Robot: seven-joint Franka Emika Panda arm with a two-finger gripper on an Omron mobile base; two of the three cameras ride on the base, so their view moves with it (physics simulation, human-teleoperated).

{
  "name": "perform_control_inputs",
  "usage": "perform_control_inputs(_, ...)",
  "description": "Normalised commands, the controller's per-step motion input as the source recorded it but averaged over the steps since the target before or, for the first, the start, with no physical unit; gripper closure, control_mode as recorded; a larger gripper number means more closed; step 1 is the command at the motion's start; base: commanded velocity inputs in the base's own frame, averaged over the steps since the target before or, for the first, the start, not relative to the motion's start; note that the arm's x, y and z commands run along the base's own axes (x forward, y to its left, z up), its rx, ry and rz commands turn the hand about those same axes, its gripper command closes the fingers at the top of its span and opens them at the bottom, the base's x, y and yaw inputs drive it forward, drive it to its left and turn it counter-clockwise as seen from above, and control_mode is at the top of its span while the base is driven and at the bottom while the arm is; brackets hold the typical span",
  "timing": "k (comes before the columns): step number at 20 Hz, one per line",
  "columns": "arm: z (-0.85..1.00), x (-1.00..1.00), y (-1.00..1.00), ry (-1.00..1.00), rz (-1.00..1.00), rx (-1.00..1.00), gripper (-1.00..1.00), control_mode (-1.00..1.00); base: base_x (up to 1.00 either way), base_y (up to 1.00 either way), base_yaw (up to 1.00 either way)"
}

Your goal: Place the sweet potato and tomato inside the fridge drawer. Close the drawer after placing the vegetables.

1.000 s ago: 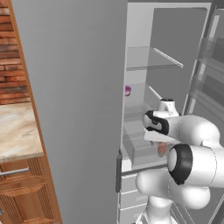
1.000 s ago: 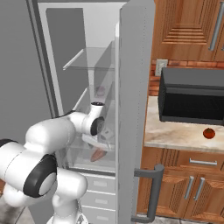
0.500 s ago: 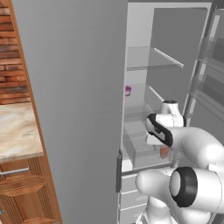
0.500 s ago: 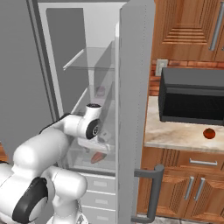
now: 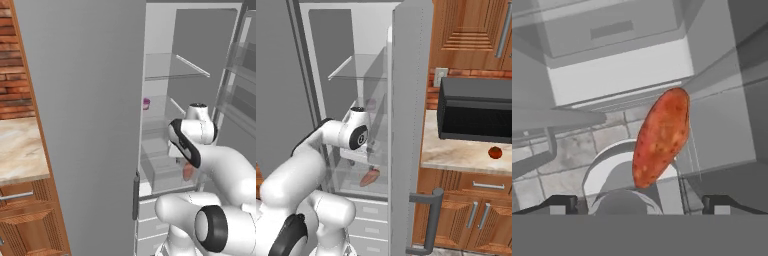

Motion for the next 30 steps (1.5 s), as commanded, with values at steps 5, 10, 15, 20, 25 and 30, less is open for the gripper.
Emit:
perform_control_inputs(5,0.86,-0.17,0.14,0.00,0.00,0.00,-1.00,-1.00,0.00,0.00,0.00)
perform_control_inputs(10,0.58,-0.77,0.04,-0.04,0.00,0.00,-1.00,-1.00,0.00,0.00,0.00)
perform_control_inputs(15,0.23,-0.95,0.08,-0.08,0.00,0.00,-1.00,-1.00,0.00,0.00,0.00)
perform_control_inputs(20,0.00,-0.65,0.34,0.00,0.00,0.00,-1.00,-1.00,0.00,0.00,0.00)
perform_control_inputs(25,0.00,-0.38,0.09,0.00,0.00,0.00,-1.00,-1.00,0.00,0.00,0.00)
perform_control_inputs(30,0.00,-0.02,0.33,0.01,0.00,-0.02,-1.00,-1.00,0.00,0.00,0.00)
